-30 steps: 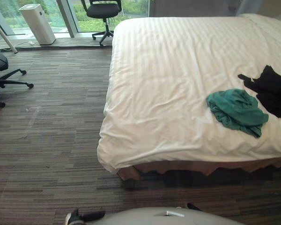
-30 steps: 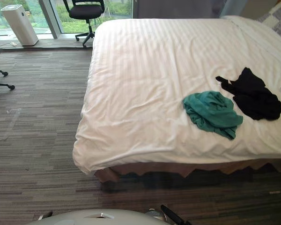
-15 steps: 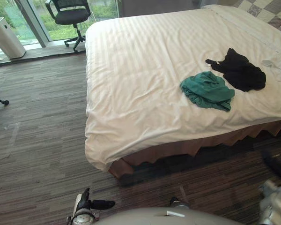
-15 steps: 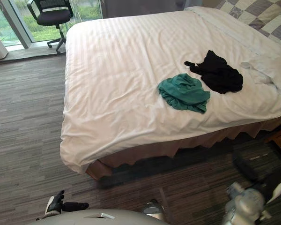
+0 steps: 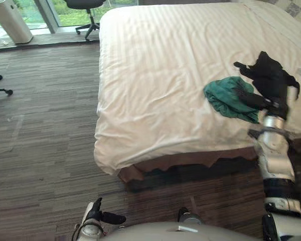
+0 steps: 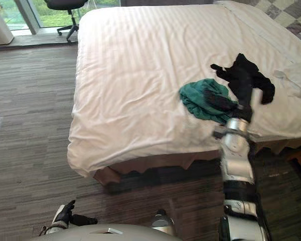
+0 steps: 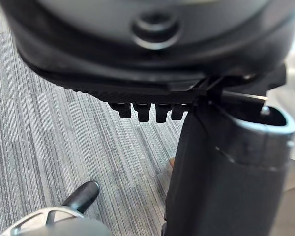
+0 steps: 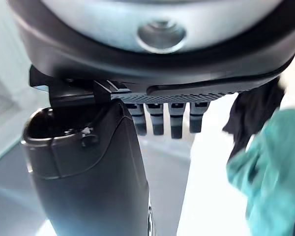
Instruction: Tidy up the quilt and then pick up the clothes from the bed and put them into the laundry hamper
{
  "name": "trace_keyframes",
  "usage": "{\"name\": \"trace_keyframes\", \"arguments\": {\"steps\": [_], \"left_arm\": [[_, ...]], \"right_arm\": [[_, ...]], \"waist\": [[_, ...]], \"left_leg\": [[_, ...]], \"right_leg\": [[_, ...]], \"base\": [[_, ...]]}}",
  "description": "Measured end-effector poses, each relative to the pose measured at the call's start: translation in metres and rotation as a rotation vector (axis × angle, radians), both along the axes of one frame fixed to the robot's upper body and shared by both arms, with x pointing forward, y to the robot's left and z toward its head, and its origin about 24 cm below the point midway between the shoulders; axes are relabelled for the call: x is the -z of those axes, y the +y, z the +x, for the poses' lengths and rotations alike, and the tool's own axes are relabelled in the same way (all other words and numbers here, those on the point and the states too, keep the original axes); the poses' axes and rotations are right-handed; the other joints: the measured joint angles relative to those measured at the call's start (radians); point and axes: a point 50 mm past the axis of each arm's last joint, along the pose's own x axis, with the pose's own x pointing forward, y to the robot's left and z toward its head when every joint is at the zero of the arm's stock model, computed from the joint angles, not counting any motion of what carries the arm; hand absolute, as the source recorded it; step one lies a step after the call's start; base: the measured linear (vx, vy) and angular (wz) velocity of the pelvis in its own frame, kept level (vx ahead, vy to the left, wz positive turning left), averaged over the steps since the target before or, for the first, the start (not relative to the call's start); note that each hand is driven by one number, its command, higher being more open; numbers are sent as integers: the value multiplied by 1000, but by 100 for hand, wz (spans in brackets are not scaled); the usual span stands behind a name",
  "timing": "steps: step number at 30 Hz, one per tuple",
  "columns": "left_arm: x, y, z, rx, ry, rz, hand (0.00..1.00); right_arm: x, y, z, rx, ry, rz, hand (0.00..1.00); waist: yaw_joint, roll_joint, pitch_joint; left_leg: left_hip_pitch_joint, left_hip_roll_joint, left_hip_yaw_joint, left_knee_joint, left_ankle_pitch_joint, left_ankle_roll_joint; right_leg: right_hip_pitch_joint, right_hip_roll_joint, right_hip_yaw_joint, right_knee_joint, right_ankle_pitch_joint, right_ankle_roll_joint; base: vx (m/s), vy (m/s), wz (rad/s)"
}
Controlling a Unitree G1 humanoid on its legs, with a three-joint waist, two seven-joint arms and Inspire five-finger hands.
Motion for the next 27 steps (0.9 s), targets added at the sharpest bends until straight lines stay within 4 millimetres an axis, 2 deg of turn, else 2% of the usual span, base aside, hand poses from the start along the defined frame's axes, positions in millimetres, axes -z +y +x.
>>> {"name": "trace_keyframes", "arguments": {"steps": [1, 2, 3, 4, 5, 6, 8, 9, 11, 12, 14, 15, 19, 21, 23, 24, 25, 26, 27], "left_arm": [[-2, 0, 9, 16, -19, 4, 100], [-4, 0, 16, 21, -37, 10, 100], [-5, -2, 22, 29, -52, 14, 100], [-6, -2, 25, 35, -58, 16, 100], [-7, -2, 29, 38, -70, 24, 100], [-8, -3, 32, 40, -75, 26, 100], [-12, -3, 44, 42, -109, 40, 100], [-13, -3, 48, 42, -118, 43, 100], [-20, -5, 68, 46, -174, 57, 100], [-24, -5, 78, 49, -200, 61, 100], [-27, -5, 84, 44, -220, 72, 100], [-30, -4, 89, 41, -235, 77, 100], [-34, -2, 95, 29, -263, 83, 100], [-40, -3, 106, 24, -311, 75, 100], [-42, -5, 112, 29, -328, 71, 100], [-47, -5, 119, 28, -364, 67, 100], [-54, -7, 128, 25, -412, 54, 100], [-53, -11, 128, 36, -412, 54, 100], [-50, -14, 124, 51, -396, 53, 100]], "right_arm": [[-13, 30, 16, -133, -20, -41, 0], [-23, 51, 25, -218, -38, -71, 0], [-33, 69, 32, -295, -60, -95, 0], [-38, 80, 35, -334, -73, -102, 0], [-47, 109, 40, -427, -105, -102, 0], [-51, 120, 41, -462, -116, -105, 0], [-64, 162, 42, -608, -154, -122, 0], [-67, 171, 41, -639, -164, -122, 0], [-83, 214, 37, -775, -210, -139, 0], [-92, 231, 39, -821, -220, -162, 0], [-95, 240, 44, -830, -207, -162, 0], [-97, 244, 50, -824, -192, -168, 0], [-92, 244, 63, -790, -130, -177, 0], [-77, 239, 72, -755, -54, -169, 0], [-52, 235, 78, -723, 46, -145, 0], [-31, 230, 77, -706, 108, -117, 0], [-19, 230, 73, -702, 108, -139, 0], [-13, 238, 68, -733, 111, -170, 0], [-3, 242, 65, -751, 138, -174, 0]], "waist": [[21, -10, 8], [34, -13, 11], [53, -14, 23], [58, -14, 29], [67, -16, 36], [72, -17, 40], [99, -26, 69], [106, -28, 78], [135, -39, 123], [154, -36, 161], [168, -28, 184], [186, -13, 212], [211, 17, 264], [214, 31, 295], [219, 39, 303], [223, 34, 310], [222, 32, 327], [209, 52, 324], [207, 79, 322]], "left_leg": [[-18, 0, -14, 13, -2, 3], [-32, 0, -21, 19, -3, 5], [-36, -2, -29, 22, -2, 7], [-38, -2, -34, 25, -2, 8], [-54, -1, -53, 34, -3, 9], [-58, -1, -58, 35, -2, 9], [-86, 2, -80, 52, -3, 10], [-96, 2, -87, 57, -3, 10], [-175, 5, -133, 97, -5, 15], [-212, 6, -161, 121, -5, 16], [-251, 6, -191, 140, -7, 19], [-274, 8, -210, 149, -7, 20], [-336, 13, -252, 165, -5, 24], [-387, 18, -288, 209, -5, 24], [-431, 22, -302, 259, -5, 24], [-520, 15, -318, 400, -12, 34], [-600, -16, -331, 431, -72, 29], [-564, -50, -353, 187, 25, 44], [-545, -48, -366, 91, 166, 66]], "right_leg": [[7, 0, -7, -24, 17, -2], [6, 0, -8, -39, 27, -3], [10, -1, -10, -44, 32, -3], [13, -2, -13, -44, 32, -4], [14, -5, -29, -44, 32, -4], [13, -5, -35, -44, 32, -4], [7, -8, -50, -43, 33, -4], [5, -8, -57, -44, 33, -4], [-31, -14, -92, -34, 32, -4], [-44, -19, -112, -22, 32, -4], [-54, -23, -135, -20, 32, -4], [-68, -23, -151, -4, 32, -5], [-107, -27, -187, 31, 26, -13], [-123, -30, -226, 58, 15, -28], [-143, -35, -238, 82, 11, -34], [-139, -56, -256, 78, 12, -35], [-132, -70, -261, 81, 9, -37], [-132, -73, -267, 86, 8, -35], [-131, -57, -265, 102, -4, -20]], "base": [[-40, -27, 19], [-40, -32, 24], [-28, -23, 17], [-17, -20, 30], [-13, -14, 29], [-11, -25, 35], [-16, -28, 24], [-28, -30, 35], [-40, -30, 58], [-38, -17, 64], [-14, 2, 50], [-6, 15, 36], [14, 20, 37], [40, -2, 43], [59, 31, 35], [77, 64, 49], [100, 115, 48], [79, 122, 11], [82, 128, -3]]}}
